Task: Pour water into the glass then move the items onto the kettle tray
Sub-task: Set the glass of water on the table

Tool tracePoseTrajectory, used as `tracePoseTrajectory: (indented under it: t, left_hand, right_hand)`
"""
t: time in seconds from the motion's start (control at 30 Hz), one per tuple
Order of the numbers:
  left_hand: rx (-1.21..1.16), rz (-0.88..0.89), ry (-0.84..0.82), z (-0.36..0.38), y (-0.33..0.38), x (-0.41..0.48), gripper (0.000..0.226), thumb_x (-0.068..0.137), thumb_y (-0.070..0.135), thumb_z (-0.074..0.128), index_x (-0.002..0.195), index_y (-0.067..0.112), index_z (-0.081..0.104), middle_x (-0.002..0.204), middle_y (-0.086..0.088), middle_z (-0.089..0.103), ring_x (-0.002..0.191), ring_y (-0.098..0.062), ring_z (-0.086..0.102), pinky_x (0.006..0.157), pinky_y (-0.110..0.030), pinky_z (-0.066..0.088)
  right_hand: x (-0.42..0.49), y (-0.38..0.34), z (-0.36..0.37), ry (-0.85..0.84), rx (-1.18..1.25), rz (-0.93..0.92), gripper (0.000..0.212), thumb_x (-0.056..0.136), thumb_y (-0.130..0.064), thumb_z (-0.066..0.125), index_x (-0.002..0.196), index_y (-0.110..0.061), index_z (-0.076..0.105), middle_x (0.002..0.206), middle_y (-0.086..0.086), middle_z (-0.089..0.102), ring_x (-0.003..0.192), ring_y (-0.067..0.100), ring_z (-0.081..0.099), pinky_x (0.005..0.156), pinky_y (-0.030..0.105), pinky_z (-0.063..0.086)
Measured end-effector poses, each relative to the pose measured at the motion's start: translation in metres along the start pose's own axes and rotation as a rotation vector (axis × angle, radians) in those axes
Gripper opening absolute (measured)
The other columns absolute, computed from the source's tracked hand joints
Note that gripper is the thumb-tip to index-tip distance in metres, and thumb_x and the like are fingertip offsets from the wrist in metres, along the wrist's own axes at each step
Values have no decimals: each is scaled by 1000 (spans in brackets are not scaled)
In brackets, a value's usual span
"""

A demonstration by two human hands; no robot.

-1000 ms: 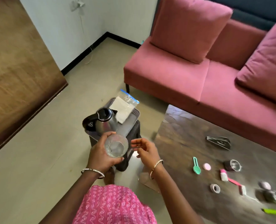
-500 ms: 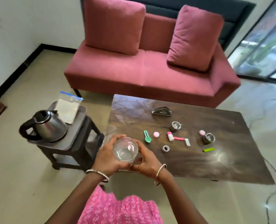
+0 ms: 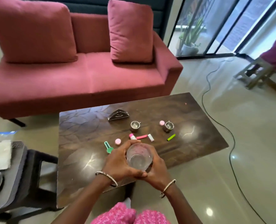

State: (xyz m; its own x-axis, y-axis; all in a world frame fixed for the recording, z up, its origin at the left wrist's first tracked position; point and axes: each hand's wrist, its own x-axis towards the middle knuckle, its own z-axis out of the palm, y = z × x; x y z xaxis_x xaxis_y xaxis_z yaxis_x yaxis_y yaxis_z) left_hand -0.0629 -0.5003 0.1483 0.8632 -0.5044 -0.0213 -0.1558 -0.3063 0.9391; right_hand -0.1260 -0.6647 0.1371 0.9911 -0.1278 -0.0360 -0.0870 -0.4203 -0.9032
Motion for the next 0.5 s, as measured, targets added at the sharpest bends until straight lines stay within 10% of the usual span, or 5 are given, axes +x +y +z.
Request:
tracePoseTrajectory:
  t: [0.5]
  left_hand:
    - [-103,-109,-139,25,-7,215,91,51,31,95,130,28,50,122,17,62,113,7,57,96,-21,50]
  right_hand:
    - [178,59,-80,175,3,122,81,52,-52,80,121,-15,57,113,-16,67,104,-4,65,89,19,53]
